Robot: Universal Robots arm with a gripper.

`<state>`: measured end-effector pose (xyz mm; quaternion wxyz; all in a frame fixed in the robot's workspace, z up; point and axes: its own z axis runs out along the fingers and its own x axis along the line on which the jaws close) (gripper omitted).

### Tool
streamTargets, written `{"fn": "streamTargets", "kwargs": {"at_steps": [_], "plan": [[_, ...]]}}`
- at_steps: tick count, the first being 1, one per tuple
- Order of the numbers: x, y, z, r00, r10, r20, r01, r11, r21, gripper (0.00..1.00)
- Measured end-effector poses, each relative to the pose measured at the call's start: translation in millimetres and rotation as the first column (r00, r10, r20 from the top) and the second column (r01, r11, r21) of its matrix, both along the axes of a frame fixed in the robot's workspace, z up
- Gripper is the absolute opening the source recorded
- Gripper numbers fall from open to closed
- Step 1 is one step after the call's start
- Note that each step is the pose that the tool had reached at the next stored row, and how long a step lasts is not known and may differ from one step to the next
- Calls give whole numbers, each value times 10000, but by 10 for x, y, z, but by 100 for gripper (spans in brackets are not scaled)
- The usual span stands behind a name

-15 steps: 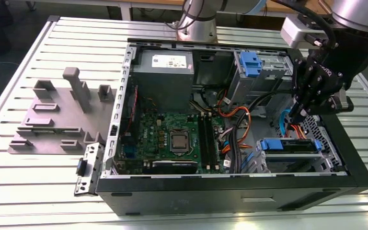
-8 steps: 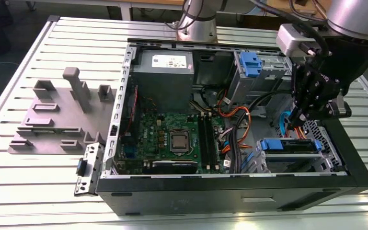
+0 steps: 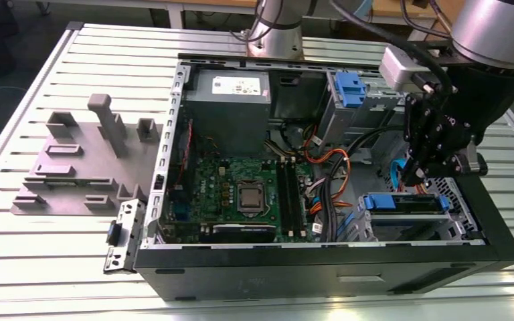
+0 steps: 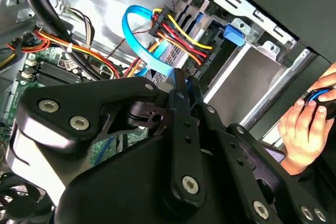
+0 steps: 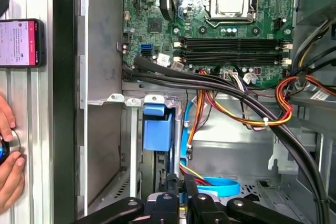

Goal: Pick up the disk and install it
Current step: 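Insert the second disk wire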

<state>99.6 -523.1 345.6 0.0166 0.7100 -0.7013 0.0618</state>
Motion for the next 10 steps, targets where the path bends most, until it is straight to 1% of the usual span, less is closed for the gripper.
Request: {"fn": "streamTargets", "kwargs": {"at_steps": [3, 5, 6, 8, 9, 10], "plan": [[-14, -8, -11, 10000, 1, 63, -1, 10000, 1, 16], [-16, -10, -16, 10000, 1, 95, -1, 10000, -1, 16], [-18, -10, -17, 9999, 1, 126, -1, 10000, -2, 16], [-30, -15, -18, 9998, 5, 215, -5, 10000, 0, 16], [-40, -21, -20, 9997, 7, 252, -7, 10000, 15, 16], [-53, -27, -21, 9996, 6, 278, -7, 10000, 42, 16]]}}
